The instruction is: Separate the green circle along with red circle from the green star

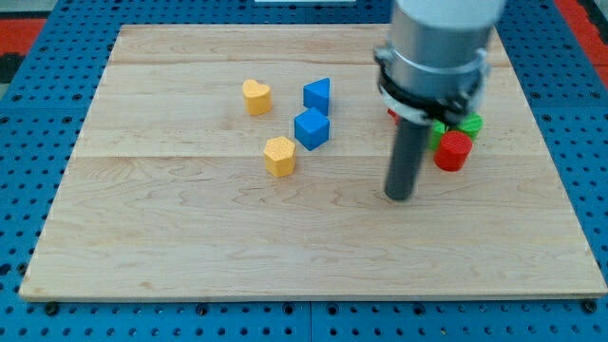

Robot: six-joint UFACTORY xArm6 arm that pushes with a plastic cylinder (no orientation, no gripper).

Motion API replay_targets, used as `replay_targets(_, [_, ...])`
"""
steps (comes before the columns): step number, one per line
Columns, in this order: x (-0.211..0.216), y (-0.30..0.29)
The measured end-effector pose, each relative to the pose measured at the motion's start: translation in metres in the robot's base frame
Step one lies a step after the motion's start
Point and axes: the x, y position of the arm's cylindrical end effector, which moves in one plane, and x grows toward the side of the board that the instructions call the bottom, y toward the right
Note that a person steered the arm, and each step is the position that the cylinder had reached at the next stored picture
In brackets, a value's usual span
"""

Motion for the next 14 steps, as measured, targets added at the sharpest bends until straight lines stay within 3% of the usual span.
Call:
replay_targets(1, [0.016, 0.079])
replay_targets(2, [-0.008, 0.14])
replay_targets(3, [-0.055, 0.148])
replay_targets(4, [-0.088, 0.147])
replay_targets(7, [-0.13, 0.133])
replay_targets(14, [-0.112, 0.027])
